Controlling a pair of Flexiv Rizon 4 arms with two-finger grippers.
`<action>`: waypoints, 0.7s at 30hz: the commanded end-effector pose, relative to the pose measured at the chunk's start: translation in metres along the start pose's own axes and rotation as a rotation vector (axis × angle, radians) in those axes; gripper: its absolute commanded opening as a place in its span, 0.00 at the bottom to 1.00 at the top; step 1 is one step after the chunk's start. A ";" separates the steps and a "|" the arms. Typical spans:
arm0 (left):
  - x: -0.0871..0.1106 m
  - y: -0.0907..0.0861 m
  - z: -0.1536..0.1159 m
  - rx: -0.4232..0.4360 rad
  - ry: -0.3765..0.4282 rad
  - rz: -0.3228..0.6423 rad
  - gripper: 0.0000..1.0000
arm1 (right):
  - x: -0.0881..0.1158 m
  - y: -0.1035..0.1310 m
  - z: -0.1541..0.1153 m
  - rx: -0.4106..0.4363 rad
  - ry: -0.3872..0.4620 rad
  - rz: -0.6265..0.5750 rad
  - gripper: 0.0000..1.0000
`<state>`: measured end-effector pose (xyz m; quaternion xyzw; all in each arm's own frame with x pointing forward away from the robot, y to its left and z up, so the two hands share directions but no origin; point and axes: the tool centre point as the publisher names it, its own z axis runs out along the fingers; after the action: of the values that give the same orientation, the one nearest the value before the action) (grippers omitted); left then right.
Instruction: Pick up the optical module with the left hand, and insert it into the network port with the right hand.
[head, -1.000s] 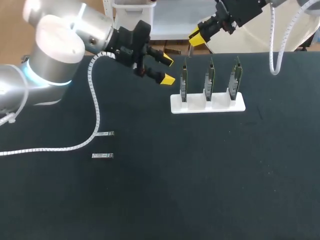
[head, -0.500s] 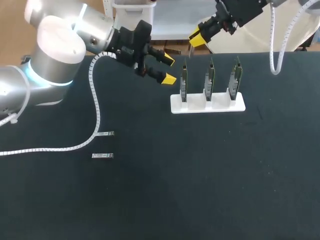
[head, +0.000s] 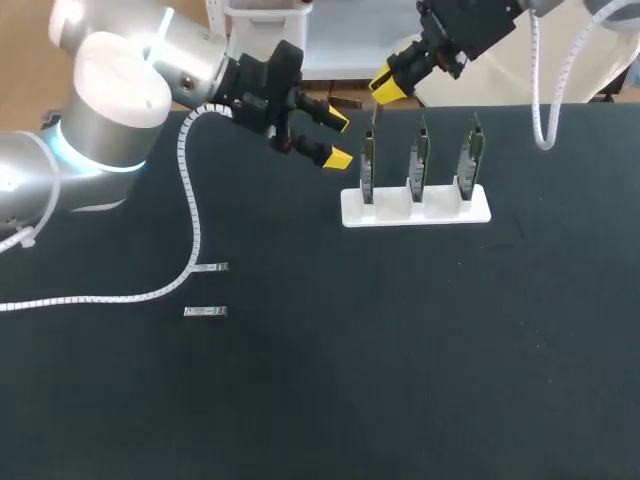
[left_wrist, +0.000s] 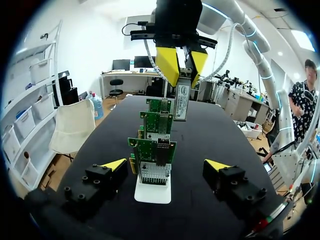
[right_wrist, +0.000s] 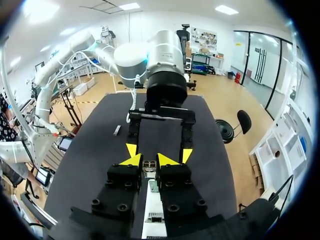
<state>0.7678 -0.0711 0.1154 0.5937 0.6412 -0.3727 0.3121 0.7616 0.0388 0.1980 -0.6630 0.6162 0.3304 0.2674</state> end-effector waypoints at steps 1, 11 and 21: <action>-0.001 0.000 0.000 0.000 0.004 -0.002 1.00 | -0.001 -0.001 0.005 0.003 0.006 -0.002 0.00; -0.001 0.000 0.000 0.000 0.004 -0.002 1.00 | 0.006 -0.005 0.014 0.007 0.041 -0.014 0.00; -0.001 0.000 0.000 0.000 0.004 -0.002 1.00 | 0.012 -0.010 0.016 0.013 0.062 -0.019 0.00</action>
<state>0.7678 -0.0710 0.1153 0.5938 0.6411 -0.3727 0.3123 0.7684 0.0426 0.1788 -0.6764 0.6199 0.3044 0.2561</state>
